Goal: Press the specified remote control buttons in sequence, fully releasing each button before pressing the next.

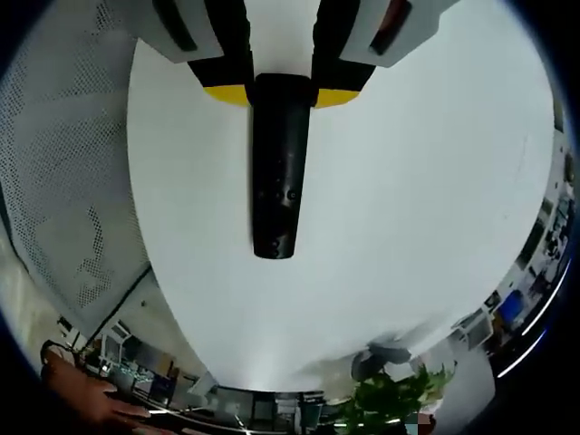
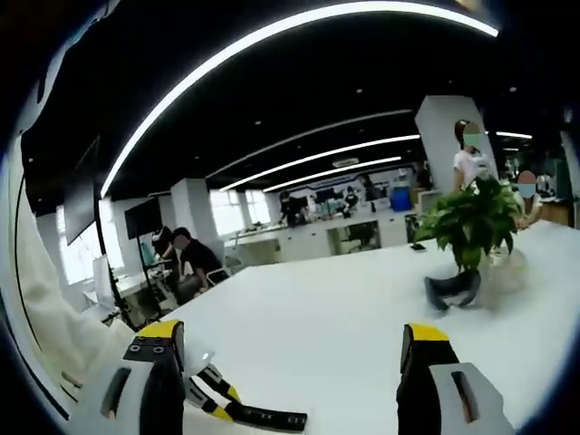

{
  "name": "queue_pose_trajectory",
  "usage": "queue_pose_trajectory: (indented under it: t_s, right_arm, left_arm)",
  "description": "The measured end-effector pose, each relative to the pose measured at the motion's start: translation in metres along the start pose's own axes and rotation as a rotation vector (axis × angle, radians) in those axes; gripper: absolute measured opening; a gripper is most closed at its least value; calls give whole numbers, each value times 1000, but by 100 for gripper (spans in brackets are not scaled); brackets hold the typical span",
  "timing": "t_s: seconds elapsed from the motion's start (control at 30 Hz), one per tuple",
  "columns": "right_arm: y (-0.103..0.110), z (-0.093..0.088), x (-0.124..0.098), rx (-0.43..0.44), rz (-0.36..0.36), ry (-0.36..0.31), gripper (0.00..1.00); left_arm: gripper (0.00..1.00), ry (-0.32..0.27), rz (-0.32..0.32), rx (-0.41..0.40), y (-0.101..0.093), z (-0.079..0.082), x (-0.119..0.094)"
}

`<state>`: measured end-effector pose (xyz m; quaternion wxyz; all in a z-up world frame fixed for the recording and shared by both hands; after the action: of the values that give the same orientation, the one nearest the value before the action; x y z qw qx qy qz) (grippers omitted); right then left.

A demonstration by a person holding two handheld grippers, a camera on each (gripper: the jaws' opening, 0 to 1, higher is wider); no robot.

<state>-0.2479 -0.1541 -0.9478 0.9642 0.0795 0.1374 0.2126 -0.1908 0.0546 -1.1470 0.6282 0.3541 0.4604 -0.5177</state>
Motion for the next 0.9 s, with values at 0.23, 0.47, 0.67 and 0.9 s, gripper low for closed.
queue_pose_trajectory:
  t_s: [0.23,0.47,0.67,0.9]
  right_arm:
    - [-1,-13,1,8,-9,40,99]
    - [0,-13,5,9,-10,49,99]
    - [-9,-17,6,38,-31,58,96]
    - [-15,-22,10,93,-38,63,95]
  left_arm:
    - [24,-1,26,1,35,7,-5]
    - [24,-8,38,-11,71,13,-6]
    - [24,7,48,4,101,15,-7]
    - [24,21,61,32,138,21,-8]
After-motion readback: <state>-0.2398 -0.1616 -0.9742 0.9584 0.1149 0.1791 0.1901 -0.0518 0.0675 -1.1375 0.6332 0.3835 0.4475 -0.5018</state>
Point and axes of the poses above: the point that each gripper's makers call its tool centre point, and the gripper's own axes: x roughly forward along the fingers, y roughly to its left, z roughly out of its top, the point moved 5 cm from there along -x, roughly backward along the fingers, and after that the axes turned 6 degrees about y, right-handed, at the moved point
